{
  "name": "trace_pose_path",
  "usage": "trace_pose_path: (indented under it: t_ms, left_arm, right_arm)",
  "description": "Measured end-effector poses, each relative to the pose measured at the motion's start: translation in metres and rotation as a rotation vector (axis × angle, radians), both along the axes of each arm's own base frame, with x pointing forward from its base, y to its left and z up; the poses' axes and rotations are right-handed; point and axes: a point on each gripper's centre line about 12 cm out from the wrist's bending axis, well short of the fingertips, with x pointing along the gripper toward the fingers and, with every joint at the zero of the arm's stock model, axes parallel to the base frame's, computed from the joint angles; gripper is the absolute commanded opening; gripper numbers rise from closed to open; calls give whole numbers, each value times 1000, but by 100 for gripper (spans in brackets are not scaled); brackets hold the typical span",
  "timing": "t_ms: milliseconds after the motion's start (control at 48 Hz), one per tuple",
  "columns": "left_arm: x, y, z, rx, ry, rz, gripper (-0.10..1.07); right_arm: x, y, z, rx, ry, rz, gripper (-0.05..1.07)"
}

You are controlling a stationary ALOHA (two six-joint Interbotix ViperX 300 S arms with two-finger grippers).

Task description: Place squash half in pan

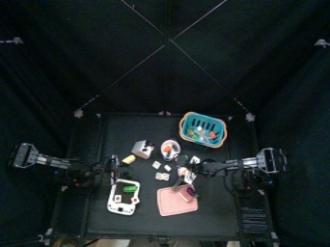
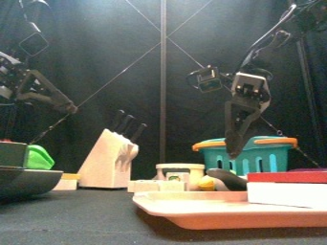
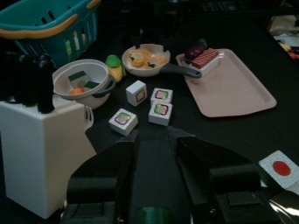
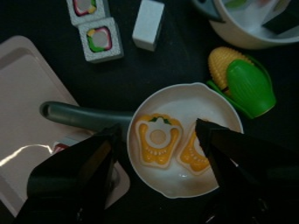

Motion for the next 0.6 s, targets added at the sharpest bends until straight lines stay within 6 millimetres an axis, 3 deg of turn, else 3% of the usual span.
trace_pose_path:
  t_ms: [375, 604]
  left_arm:
    - [6, -15, 5, -103, 42, -26, 75]
    - [13, -27, 8, -185, 159, -71, 75]
  right_arm:
    - [7, 3, 31, -49, -387, 132, 98]
    - [1, 8, 76, -92, -708, 238, 98]
